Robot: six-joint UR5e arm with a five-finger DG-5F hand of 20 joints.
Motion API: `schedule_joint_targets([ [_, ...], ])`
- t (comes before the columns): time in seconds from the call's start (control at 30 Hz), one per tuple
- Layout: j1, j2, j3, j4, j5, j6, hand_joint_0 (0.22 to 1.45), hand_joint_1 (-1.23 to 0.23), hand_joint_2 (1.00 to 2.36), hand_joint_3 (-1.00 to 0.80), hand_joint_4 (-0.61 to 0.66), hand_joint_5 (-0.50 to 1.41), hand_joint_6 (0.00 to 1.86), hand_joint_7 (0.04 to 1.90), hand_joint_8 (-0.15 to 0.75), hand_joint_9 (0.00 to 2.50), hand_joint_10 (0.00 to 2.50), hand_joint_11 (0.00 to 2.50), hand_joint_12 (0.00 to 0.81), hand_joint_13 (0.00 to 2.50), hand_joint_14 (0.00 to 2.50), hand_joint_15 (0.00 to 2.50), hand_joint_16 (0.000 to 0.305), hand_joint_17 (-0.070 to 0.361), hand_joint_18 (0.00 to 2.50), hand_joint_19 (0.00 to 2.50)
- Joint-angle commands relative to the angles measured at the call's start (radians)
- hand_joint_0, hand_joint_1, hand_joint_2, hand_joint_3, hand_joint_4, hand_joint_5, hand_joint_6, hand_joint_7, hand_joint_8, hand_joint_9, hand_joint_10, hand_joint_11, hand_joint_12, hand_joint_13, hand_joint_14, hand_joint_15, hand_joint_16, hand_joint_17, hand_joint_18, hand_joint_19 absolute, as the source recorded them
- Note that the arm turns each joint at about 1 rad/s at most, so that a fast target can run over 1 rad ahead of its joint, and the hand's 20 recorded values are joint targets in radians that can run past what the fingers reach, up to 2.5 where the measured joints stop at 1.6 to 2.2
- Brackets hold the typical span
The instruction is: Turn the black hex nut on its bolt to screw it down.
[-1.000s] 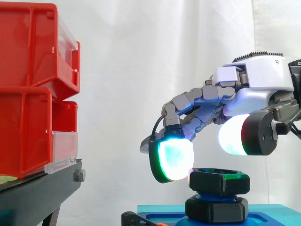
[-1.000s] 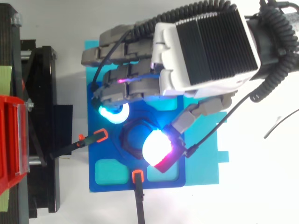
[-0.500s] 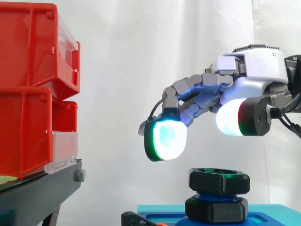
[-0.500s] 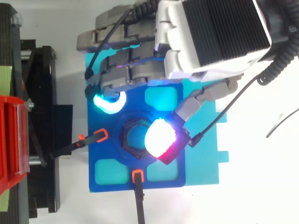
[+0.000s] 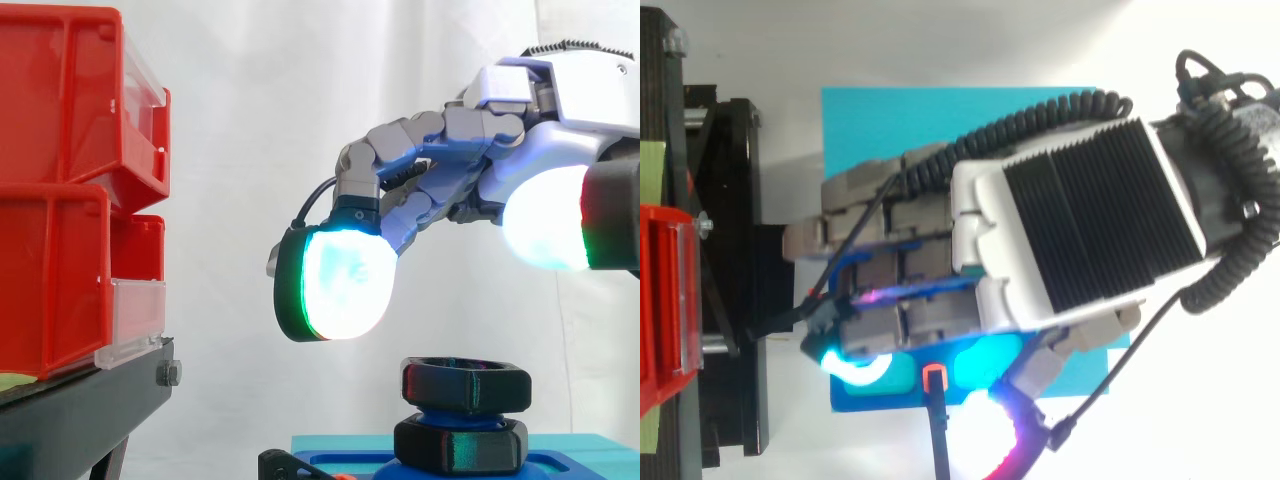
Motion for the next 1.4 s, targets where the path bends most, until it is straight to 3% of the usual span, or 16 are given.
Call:
schedule_joint_targets([
  [0.0, 0.019, 0.000, 0.000, -0.011, 0.002, 0.006, 0.48, -0.38, 1.00, -0.50, 0.12, -0.04, 0.50, 1.02, 0.260, 0.75, 0.01, 0.30, 0.345, 0.42, 0.00, 0.07, 0.057, 0.129, 0.32, 0.33],
  [0.2, 0.035, 0.000, 0.000, -0.050, 0.002, 0.006, 0.48, -0.38, 1.00, -0.50, 0.11, -0.05, 0.50, 1.00, 0.261, 0.75, 0.01, 0.30, 0.345, 0.42, 0.00, 0.08, 0.057, 0.129, 0.32, 0.32],
  [0.43, 0.035, 0.000, 0.000, -0.057, -0.001, 0.006, 0.48, -0.38, 1.00, -0.50, 0.12, -0.05, 0.50, 0.99, 0.260, 0.74, 0.01, 0.31, 0.344, 0.42, 0.00, 0.07, 0.057, 0.129, 0.33, 0.32],
  [1.37, -0.031, 0.000, -0.003, -0.060, -0.061, -0.023, 0.49, -0.39, 1.00, -0.50, 0.11, -0.04, 0.50, 1.03, 0.261, 0.75, 0.01, 0.31, 0.343, 0.42, 0.00, 0.07, 0.057, 0.128, 0.33, 0.32],
])
